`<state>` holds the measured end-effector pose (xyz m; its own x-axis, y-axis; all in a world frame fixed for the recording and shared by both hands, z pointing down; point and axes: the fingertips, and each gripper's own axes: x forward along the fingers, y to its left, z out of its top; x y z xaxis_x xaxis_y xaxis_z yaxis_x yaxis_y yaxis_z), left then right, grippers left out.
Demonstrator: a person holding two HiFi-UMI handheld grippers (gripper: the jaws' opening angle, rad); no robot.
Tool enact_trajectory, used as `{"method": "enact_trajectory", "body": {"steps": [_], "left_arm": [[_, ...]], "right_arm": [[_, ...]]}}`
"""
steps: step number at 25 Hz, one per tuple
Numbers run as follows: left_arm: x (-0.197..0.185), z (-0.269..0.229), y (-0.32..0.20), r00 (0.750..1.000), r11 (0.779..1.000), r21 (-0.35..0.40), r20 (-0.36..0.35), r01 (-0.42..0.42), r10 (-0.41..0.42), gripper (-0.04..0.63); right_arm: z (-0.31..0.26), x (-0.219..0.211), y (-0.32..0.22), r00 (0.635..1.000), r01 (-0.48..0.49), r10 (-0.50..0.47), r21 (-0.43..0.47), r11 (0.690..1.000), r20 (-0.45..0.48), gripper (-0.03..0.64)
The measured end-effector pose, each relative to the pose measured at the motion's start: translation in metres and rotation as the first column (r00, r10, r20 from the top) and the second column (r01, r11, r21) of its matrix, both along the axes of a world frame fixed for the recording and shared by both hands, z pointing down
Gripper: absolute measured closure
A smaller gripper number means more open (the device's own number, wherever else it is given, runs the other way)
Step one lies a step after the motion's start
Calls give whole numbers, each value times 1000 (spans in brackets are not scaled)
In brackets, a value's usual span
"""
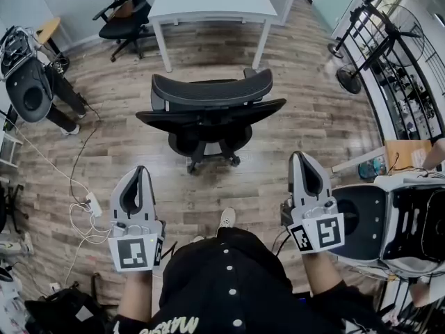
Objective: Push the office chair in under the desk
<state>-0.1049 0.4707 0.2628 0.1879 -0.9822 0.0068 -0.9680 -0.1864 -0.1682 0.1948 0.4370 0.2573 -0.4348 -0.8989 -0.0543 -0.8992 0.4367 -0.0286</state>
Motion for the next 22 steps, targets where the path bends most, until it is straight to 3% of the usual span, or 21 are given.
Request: {"method": "enact_trajectory", "body": {"steps": [5, 8, 9, 10, 11, 16, 22], "left_arm": [[-2, 3, -3, 1000, 1000, -6, 13, -2, 2, 578], [-1, 11, -8, 999, 999, -32, 33, -32, 33, 574], [1, 14, -11, 998, 998, -53, 49, -45, 48, 478], [2, 18, -15, 996, 995, -80, 61, -55, 60, 342], [2, 22, -18, 996, 993, -104, 64, -59, 66, 274], [4, 35, -29, 996, 985, -165, 56, -53, 63, 261], [11, 59, -49, 977, 972, -217, 172, -88, 127, 259]], "right_arm": [[2, -3, -3, 1000, 17, -17, 0, 1000, 10, 589], [7, -9, -7, 997, 75, -75, 2, 997, -16, 586], [9, -13, -8, 994, 109, -109, -1, 994, -30, 545], [12, -16, -10, 989, 142, -142, -8, 990, -42, 421], [14, -18, -13, 985, 166, -167, -16, 986, -50, 335], [26, -14, -29, 977, 192, -196, -46, 980, -86, 311], [54, -1, -57, 960, 213, -226, -94, 973, -167, 311]]}}
